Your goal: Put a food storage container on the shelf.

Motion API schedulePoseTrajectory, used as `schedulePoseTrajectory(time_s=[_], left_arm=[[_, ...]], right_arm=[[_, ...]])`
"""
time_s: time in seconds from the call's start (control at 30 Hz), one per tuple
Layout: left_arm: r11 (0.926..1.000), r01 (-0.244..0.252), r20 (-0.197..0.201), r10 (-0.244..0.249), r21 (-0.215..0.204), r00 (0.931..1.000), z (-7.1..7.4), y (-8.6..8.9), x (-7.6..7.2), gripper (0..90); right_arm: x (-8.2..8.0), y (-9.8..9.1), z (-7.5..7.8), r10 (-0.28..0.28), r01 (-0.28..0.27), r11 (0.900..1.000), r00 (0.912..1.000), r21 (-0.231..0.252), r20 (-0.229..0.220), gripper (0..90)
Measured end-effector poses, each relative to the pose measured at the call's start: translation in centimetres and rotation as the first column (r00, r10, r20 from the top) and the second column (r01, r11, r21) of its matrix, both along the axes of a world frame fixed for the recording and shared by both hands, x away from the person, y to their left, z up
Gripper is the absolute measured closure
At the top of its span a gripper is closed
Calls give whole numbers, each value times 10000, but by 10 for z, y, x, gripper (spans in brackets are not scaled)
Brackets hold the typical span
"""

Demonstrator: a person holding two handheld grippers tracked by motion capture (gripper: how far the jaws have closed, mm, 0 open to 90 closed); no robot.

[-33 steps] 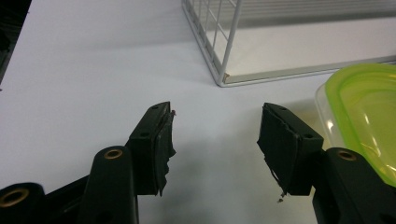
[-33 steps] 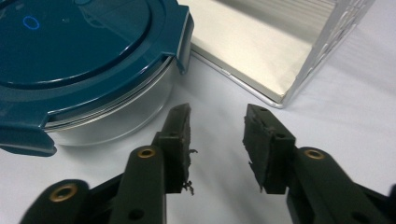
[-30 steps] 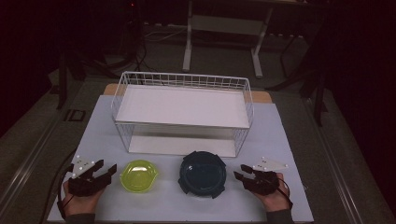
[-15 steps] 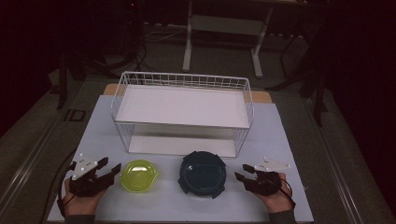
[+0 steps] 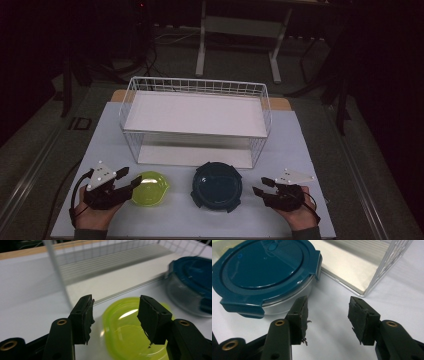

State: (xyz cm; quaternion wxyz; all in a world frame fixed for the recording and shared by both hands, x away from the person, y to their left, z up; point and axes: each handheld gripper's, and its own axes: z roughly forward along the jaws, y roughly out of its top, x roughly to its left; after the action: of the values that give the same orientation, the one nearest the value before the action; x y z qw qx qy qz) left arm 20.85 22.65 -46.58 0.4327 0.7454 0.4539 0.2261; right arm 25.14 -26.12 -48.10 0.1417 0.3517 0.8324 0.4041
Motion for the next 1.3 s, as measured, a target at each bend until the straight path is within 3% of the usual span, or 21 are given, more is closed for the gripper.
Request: schedulePoseTrajectory(time_s=[0.17,0.37,0.67,1.07,1.3], left_arm=[[9981,617,16,-617,11,9981,8,-15,2,460],[9923,1240,-228,-1239,59,9920,14,-36,8,461],[9772,2121,-686,-2121,-70,9748,20,-66,19,464],[9562,2899,-1303,-2927,-401,9473,18,-101,32,464],[9539,2942,-1875,-3003,-601,9352,6,-118,40,455]], right_arm=[[0,2,5,166,-166,9999,9999,-19,-18,488],[1,8,10,303,-304,9995,9994,-83,-148,467],[0,11,9,455,-457,9990,9982,-22,-382,457],[4,18,10,751,-702,9956,9938,614,-814,492],[8,25,10,792,-716,9943,9921,787,-976,486]])
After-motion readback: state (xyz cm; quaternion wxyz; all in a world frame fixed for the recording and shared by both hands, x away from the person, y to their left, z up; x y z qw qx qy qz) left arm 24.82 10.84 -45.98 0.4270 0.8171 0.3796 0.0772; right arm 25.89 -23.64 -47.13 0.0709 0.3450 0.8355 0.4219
